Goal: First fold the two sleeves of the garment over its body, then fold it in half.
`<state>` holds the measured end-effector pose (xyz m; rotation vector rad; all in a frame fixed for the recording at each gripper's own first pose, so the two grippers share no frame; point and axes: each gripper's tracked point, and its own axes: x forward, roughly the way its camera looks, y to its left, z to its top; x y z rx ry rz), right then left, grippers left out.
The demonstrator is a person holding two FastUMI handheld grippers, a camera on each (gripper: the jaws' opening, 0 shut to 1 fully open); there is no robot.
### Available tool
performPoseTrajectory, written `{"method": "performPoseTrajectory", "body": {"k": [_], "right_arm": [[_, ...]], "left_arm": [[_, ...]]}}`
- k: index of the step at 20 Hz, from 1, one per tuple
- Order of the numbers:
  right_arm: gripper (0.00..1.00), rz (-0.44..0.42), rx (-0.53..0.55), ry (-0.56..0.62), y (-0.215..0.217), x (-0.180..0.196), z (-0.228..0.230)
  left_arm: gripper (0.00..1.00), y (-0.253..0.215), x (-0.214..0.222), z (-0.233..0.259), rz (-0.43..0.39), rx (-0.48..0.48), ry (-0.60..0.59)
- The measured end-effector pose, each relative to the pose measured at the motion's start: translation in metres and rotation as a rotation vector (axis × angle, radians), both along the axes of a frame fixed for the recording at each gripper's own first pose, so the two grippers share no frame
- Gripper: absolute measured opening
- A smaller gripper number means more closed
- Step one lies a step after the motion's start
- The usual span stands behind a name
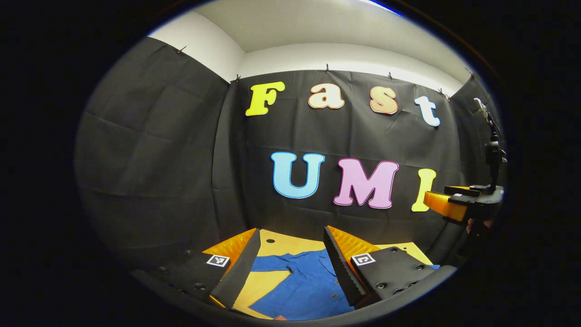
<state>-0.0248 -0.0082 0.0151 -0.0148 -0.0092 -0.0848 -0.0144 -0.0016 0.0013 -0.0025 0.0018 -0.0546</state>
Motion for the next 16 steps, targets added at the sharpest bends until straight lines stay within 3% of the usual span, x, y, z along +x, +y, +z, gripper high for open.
{"method": "performPoseTrajectory", "body": {"k": [16], "right_arm": [[0.99,-0.032,0.035,0.025,-0.012,0.004,-0.011]], "left_arm": [[0.8,-0.006,0.003,0.012,-0.044,0.017,-0.038]]}}
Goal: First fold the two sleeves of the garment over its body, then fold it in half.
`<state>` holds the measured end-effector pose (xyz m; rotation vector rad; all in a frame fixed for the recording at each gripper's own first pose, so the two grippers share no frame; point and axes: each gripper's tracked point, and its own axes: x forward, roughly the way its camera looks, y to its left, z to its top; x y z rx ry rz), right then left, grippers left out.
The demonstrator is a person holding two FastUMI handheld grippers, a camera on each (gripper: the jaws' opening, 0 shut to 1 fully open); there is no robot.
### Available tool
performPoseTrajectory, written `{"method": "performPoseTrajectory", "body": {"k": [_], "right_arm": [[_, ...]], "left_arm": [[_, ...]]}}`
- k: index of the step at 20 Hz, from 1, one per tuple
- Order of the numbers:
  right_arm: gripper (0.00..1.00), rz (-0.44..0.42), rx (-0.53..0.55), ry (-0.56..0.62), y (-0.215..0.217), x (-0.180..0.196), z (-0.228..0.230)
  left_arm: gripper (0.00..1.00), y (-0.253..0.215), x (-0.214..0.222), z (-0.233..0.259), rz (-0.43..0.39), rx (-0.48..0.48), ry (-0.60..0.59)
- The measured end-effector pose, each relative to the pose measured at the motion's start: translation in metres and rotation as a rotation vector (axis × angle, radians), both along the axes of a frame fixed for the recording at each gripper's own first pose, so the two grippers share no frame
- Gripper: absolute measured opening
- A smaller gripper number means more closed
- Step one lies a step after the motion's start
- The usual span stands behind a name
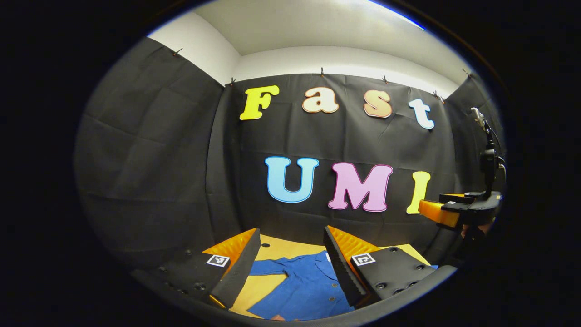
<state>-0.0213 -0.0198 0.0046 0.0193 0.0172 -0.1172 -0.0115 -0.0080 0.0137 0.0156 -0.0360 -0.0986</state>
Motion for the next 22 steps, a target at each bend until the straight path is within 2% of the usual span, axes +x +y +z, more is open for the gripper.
{"method": "performPoseTrajectory", "body": {"k": [1,13,22], "right_arm": [[0.96,0.0,0.004,-0.001,0.0,0.002,0.001],[0.96,0.015,-0.006,-0.005,0.002,0.008,0.0],[0.96,-0.015,-0.003,0.005,-0.018,0.01,-0.006]], "left_arm": [[0.8,0.0,0.0,0.003,-0.002,0.004,-0.007],[0.8,0.007,0.002,-0.001,0.037,-0.02,0.005],[0.8,-0.007,0.011,-0.003,0.014,-0.049,0.0]]}}
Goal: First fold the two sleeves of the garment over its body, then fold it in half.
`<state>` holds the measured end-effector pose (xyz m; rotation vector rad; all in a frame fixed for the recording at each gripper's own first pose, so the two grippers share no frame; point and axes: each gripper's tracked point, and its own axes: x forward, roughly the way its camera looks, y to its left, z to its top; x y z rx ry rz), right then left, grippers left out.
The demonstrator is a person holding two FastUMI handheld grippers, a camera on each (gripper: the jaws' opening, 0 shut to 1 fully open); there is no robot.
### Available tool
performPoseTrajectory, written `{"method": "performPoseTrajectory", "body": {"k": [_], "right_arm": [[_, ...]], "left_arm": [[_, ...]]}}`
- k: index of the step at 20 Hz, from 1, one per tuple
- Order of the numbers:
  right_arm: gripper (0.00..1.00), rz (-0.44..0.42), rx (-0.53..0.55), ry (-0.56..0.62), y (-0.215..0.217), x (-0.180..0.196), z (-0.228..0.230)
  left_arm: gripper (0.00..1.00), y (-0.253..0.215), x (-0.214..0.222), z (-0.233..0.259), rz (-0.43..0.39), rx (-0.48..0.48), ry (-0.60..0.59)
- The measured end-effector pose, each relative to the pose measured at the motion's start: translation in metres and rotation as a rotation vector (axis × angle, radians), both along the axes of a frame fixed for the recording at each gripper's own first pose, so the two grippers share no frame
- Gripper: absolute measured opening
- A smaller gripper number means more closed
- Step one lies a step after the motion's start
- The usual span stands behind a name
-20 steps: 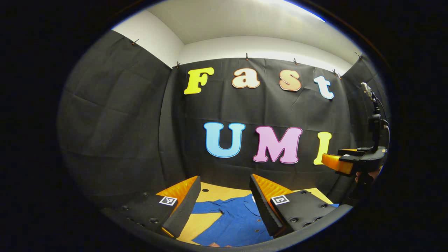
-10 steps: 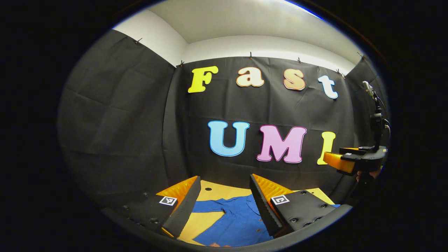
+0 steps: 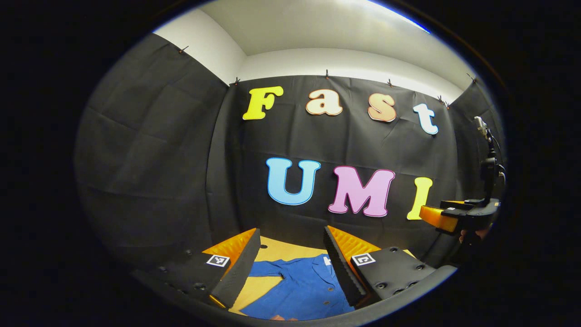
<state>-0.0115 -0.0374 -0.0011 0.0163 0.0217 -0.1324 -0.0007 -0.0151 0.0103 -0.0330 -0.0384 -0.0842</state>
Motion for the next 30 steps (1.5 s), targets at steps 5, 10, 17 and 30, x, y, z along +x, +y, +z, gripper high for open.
{"method": "performPoseTrajectory", "body": {"k": [5,10,17,30], "right_arm": [[0.96,-0.006,0.005,0.012,-0.006,0.001,-0.005],[0.96,-0.042,0.014,0.008,-0.024,-0.001,-0.004],[0.96,-0.106,0.008,0.0,-0.04,-0.016,0.002],[0.96,-0.385,-0.007,0.104,-0.134,-0.085,-0.041]], "left_arm": [[0.8,-0.003,0.007,-0.003,0.0,-0.016,0.006],[0.8,-0.013,0.013,-0.001,-0.016,-0.014,-0.002],[0.8,-0.021,0.016,0.001,-0.064,-0.034,-0.014],[0.8,-0.018,0.051,-0.02,-0.192,-0.001,0.037]]}}
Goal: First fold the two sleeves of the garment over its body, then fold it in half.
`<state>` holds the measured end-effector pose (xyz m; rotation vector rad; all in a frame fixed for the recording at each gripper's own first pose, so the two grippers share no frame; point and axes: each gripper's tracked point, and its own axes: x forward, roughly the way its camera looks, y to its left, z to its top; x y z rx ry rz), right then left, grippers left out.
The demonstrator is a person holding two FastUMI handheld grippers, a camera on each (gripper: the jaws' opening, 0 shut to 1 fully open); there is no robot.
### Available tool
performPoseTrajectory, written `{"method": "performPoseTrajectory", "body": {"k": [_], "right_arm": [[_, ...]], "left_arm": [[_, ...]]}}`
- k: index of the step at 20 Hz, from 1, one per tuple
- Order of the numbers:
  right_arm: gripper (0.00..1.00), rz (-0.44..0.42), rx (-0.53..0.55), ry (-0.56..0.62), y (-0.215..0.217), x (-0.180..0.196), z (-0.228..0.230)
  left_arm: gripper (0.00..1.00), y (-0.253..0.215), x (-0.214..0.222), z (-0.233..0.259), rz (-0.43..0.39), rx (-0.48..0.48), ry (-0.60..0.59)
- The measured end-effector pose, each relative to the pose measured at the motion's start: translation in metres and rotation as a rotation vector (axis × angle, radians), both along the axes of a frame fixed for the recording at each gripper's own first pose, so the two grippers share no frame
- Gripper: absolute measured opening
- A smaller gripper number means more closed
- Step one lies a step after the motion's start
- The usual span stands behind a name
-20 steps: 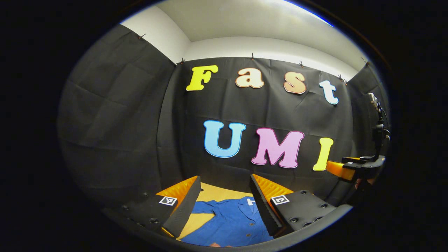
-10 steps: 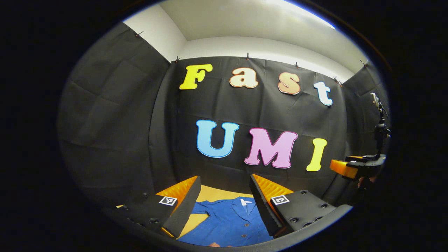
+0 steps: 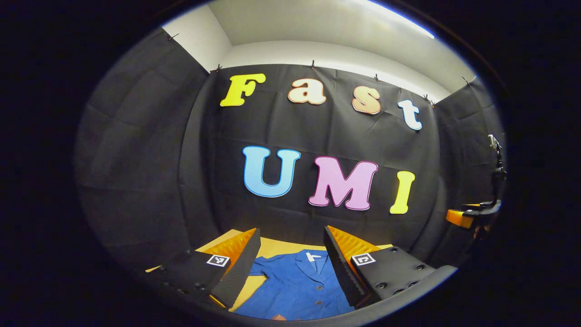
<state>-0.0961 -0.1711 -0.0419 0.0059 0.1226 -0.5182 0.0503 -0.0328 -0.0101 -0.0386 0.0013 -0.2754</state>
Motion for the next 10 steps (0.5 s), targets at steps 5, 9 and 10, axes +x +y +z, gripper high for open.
{"method": "performPoseTrajectory", "body": {"k": [5,9,10], "right_arm": [[0.96,-0.11,0.036,0.08,-0.042,-0.037,-0.038],[0.95,-0.177,0.221,0.163,-0.077,-0.049,-0.106],[0.99,-0.201,0.256,0.184,-0.088,-0.051,-0.126]], "left_arm": [[0.8,-0.014,0.019,-0.004,-0.073,-0.009,0.008],[0.8,-0.036,0.028,-0.013,-0.097,-0.022,0.032],[0.8,-0.043,0.029,-0.015,-0.102,-0.022,0.038]]}}
